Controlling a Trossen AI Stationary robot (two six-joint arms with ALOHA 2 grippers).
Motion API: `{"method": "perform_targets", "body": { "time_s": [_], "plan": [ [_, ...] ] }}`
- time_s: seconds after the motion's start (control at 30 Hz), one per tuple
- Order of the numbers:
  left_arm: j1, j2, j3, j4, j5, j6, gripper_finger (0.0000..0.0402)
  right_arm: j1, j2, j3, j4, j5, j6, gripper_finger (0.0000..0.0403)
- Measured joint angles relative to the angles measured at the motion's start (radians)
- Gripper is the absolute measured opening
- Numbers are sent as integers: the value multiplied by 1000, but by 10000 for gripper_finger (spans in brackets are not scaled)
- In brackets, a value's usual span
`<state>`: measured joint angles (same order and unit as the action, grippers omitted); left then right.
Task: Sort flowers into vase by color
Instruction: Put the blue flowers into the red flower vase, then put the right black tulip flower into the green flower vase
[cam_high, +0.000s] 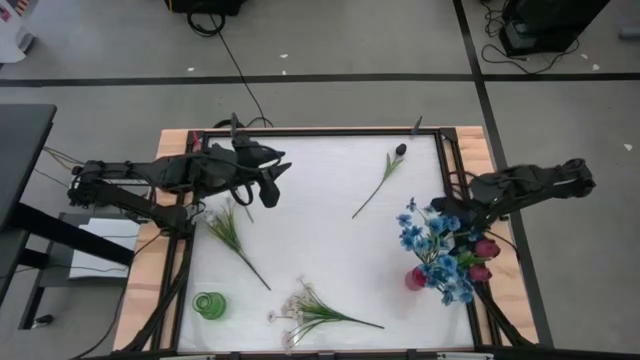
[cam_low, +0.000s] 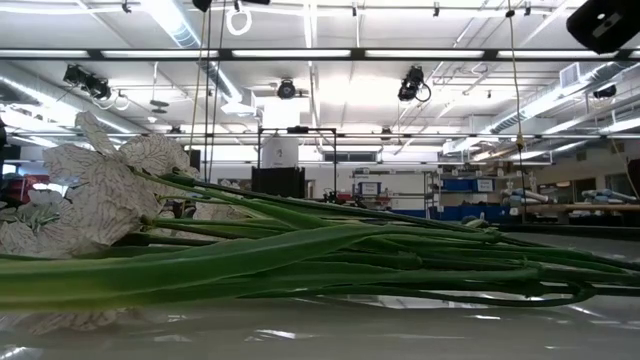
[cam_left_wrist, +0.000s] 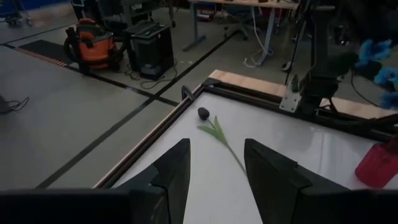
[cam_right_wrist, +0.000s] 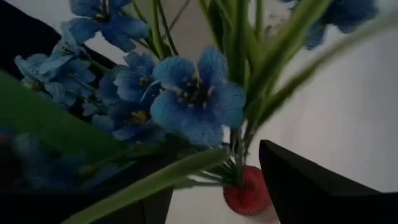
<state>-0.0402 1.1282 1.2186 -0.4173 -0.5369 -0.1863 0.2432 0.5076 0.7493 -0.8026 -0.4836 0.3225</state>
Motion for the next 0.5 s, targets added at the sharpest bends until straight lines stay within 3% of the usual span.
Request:
{"method": "perform_targets", "body": {
  "time_s": [0.23, 0.5],
  "plan": [
    [0, 0, 0, -21, 0, 0, 155, 0, -1, 146, -187, 186, -9, 235],
    [11, -5, 0, -64, 3, -14, 155, 0, 0, 278, -275, 448, 31, 235]
  ]
}}
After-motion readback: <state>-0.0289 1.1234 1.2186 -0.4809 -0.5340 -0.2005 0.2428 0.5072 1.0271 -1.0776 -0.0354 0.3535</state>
